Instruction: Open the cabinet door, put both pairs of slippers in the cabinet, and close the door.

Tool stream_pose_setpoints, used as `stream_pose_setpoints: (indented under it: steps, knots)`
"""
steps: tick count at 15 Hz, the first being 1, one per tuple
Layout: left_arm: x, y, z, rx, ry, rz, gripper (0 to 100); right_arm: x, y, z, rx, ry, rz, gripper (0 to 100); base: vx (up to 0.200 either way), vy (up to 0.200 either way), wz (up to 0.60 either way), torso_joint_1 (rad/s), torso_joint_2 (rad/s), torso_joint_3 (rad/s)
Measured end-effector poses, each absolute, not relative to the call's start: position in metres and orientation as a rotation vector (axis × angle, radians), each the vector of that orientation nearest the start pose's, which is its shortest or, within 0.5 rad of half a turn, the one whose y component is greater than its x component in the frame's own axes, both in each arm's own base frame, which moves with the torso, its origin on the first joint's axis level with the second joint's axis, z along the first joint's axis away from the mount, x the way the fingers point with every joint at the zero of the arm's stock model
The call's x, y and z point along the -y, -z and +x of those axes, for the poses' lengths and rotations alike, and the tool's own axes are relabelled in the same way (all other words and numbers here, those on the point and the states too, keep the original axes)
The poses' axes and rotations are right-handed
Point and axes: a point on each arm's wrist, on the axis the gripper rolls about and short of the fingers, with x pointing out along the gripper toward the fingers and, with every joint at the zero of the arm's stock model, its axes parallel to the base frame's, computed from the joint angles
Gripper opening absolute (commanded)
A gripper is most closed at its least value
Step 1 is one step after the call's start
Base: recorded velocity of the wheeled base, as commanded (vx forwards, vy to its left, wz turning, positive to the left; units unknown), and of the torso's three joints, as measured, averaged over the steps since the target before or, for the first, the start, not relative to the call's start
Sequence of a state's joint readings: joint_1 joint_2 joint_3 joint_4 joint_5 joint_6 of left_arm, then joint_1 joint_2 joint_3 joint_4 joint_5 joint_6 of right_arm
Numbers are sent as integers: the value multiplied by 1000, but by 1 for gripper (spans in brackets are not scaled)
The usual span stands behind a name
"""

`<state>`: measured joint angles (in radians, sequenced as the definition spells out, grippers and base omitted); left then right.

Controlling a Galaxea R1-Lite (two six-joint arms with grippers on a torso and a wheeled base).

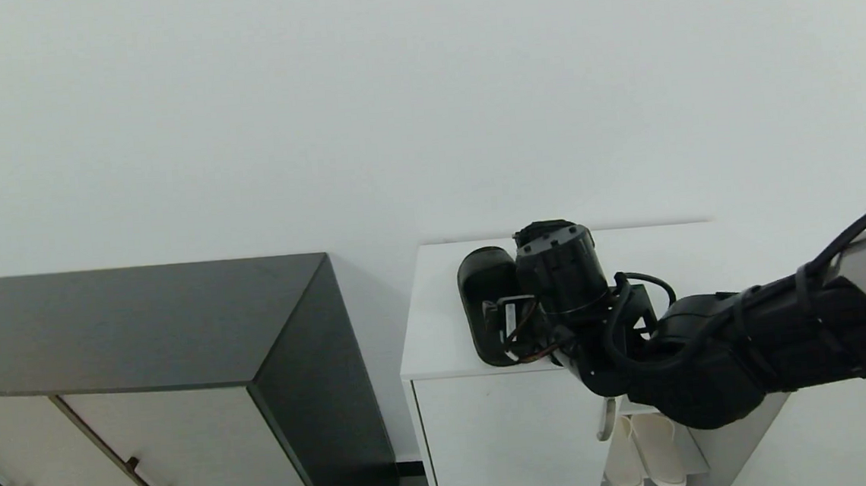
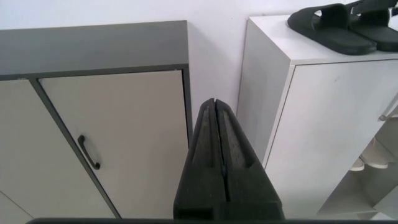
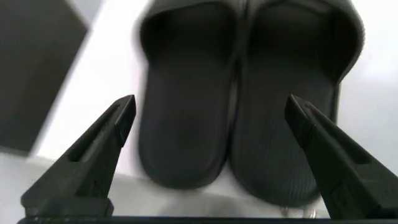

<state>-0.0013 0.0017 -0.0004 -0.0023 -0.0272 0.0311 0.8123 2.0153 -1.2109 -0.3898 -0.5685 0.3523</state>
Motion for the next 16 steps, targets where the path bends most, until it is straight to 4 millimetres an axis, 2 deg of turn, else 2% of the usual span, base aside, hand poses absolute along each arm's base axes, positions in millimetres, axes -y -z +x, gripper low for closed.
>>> stream_pose_setpoints:
  steps: [6,14,15,16]
  knots:
    - [1,-76,-23,2,28,31,0,-280,-143,320,-317,-135,68,100,0,0,0,0,0,0]
    - [1,-76,-23,1,28,31,0,-290,-133,362,-271,-104,42,100,0,0,0,0,0,0]
    - [1,-76,-23,2,29,31,0,-290,-132,366,-269,-100,43,0,0,0,0,0,0,0]
    - [1,-76,-23,2,29,31,0,-290,-130,368,-271,-97,41,0,0,0,0,0,0,0]
